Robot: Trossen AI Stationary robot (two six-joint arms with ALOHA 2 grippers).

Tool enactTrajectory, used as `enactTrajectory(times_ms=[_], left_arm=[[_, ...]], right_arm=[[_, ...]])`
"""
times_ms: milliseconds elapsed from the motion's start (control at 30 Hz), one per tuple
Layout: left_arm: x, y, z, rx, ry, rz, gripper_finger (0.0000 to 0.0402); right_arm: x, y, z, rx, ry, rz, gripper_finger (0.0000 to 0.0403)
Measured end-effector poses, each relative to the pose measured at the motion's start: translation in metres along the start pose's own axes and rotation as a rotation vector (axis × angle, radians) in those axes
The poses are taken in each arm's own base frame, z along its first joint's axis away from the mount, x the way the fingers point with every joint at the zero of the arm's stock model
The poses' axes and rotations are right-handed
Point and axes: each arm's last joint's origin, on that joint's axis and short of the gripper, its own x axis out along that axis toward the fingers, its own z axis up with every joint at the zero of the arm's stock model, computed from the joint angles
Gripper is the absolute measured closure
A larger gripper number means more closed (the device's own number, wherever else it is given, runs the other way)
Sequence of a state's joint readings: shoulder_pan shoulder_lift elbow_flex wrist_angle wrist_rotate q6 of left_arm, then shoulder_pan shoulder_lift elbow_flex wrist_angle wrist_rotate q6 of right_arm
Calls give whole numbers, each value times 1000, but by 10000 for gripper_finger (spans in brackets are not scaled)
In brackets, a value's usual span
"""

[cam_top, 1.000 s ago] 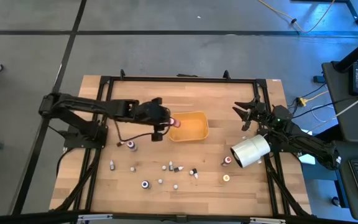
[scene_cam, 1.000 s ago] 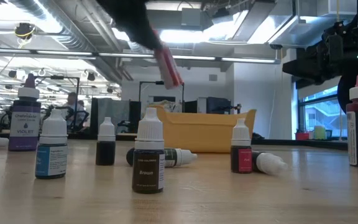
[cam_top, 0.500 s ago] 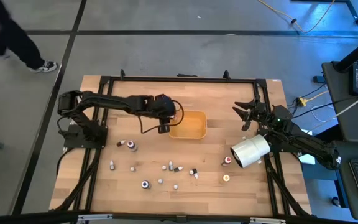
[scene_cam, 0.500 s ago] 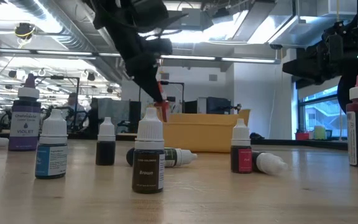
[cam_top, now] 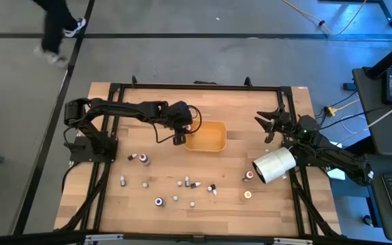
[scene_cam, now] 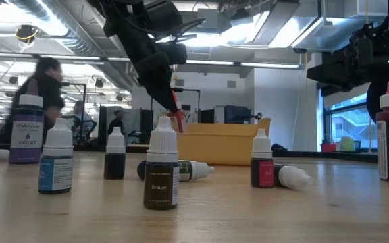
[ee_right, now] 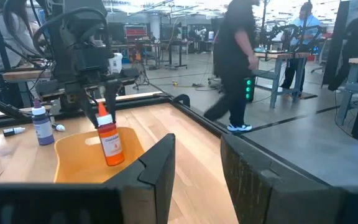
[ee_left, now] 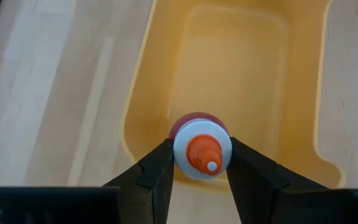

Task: Pick & Place food coloring
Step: Put the big orange food coloring bottle into the yellow bin, then put the big pink food coloring bottle into the yellow bin

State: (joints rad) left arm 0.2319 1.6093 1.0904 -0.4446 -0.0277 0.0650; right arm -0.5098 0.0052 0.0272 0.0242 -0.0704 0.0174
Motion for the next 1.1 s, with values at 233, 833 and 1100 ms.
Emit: enactTrajectory(times_ms=[233,833,1100], left_arm=[[0,0,1,22,-7,7,265],[0,0,1,28,-8,6,261],[-2,0,1,31,-9,20,261]], right_arm=[[0,0,0,0,0,0,272],[0,0,0,0,0,0,272],[0,0,0,0,1,0,272]])
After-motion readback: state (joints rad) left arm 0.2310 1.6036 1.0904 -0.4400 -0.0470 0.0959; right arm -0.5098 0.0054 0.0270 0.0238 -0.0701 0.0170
